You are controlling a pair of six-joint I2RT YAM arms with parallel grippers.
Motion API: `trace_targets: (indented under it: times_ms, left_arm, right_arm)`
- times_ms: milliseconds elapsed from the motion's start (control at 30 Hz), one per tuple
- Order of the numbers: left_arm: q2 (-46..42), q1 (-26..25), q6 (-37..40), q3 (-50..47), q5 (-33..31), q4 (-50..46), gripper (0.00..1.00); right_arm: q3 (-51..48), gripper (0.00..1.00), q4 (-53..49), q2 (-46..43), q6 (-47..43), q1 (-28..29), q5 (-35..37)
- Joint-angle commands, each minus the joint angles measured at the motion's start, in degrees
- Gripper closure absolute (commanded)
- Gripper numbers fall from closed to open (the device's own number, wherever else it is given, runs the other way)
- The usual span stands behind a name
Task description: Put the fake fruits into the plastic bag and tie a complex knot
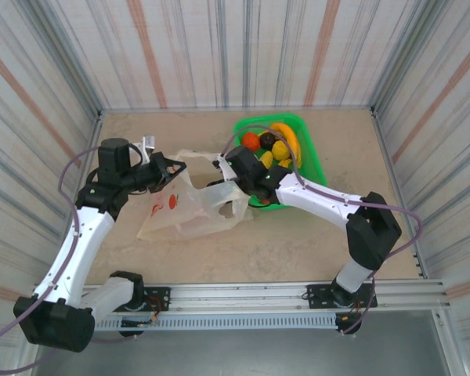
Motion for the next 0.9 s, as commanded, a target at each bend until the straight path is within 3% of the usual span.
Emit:
trace_targets:
  times_ms: [0,333,733,867]
  left_arm:
    - [-0.83,0.44,0.74,0.10,-0.03,-0.42,1.00]
    - [-0.93,0.86,0.69,0.06,-0.10,-0.66,1.00]
    - [-0.83,0.99,0.74,0.01,-0.30,-0.67,1.00]
    - [-0.71,1.03,0.92,0.23,-0.32,-0.93,1.00]
  right_arm:
    - [-0.72,0.19,-3.88,-4.71,-3.33,-0.37,1.69]
    - [-3.03,0.07,-8.76,-15.34,-4.59,-3.13,4.72]
    - [1.45,0.11,-25.50,-21.03,-5.29,-14.93,9.51]
    - [-0.52,0.14,-27.04,-21.20,-6.01,-18.36,7.71]
